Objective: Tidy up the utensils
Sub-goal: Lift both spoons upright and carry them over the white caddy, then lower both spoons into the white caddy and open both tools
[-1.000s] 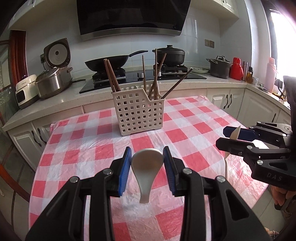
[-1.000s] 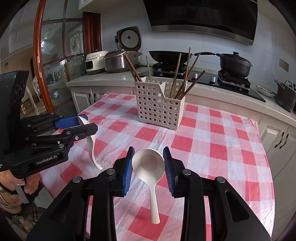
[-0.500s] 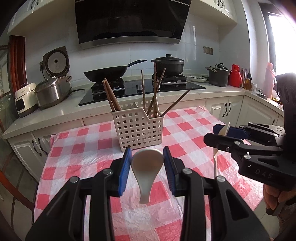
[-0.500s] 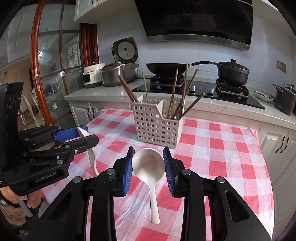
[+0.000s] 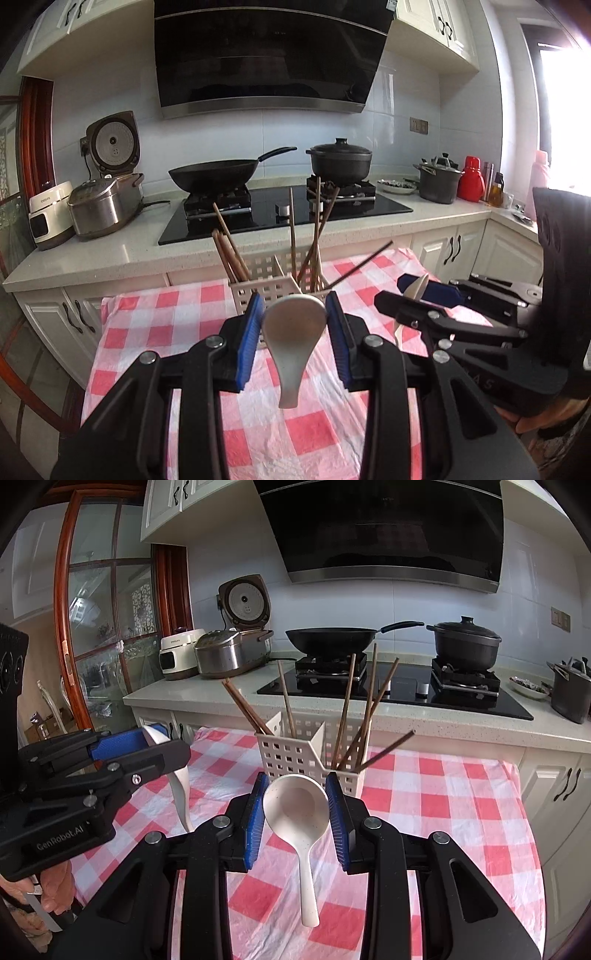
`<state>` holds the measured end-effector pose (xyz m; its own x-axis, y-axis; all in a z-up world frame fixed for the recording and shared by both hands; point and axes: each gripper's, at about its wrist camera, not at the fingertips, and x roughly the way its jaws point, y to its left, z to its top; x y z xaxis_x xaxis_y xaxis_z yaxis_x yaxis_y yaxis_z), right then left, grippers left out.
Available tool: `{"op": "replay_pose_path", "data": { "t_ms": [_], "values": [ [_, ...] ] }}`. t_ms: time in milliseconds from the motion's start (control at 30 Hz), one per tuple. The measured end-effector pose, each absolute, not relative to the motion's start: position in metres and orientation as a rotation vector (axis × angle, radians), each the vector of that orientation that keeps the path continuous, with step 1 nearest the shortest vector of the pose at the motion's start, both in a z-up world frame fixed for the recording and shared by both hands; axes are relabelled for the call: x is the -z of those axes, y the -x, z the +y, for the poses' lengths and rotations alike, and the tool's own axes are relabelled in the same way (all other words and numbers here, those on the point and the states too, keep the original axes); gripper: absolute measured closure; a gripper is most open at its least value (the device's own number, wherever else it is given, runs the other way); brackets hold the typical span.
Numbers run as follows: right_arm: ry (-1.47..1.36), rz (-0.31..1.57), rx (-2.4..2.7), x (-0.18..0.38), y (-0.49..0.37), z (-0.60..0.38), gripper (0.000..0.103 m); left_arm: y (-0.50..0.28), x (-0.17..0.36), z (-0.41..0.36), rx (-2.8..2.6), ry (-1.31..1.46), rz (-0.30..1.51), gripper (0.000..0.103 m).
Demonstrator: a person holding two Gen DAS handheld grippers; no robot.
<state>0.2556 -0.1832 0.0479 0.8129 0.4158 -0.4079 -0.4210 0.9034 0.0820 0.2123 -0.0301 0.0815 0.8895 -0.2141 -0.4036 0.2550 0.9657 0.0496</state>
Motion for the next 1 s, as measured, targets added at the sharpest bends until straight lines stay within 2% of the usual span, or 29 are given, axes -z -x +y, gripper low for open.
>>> {"op": "replay_pose_path", "data": {
  "t_ms": [733,1000],
  "values": [
    [-0.025,0.375,-0.414,-0.081,-0.333,-0.172,0.072,-0.294,-0.169,-0.030,0.249,-0.041,0.292,0.069],
    [-0.144,0.315,-0.382,-0.077,-0.374,-0.174,0.072,-0.338,-0.175,-0.022,0.191,0.037,0.265,0.069]
  ]
}}
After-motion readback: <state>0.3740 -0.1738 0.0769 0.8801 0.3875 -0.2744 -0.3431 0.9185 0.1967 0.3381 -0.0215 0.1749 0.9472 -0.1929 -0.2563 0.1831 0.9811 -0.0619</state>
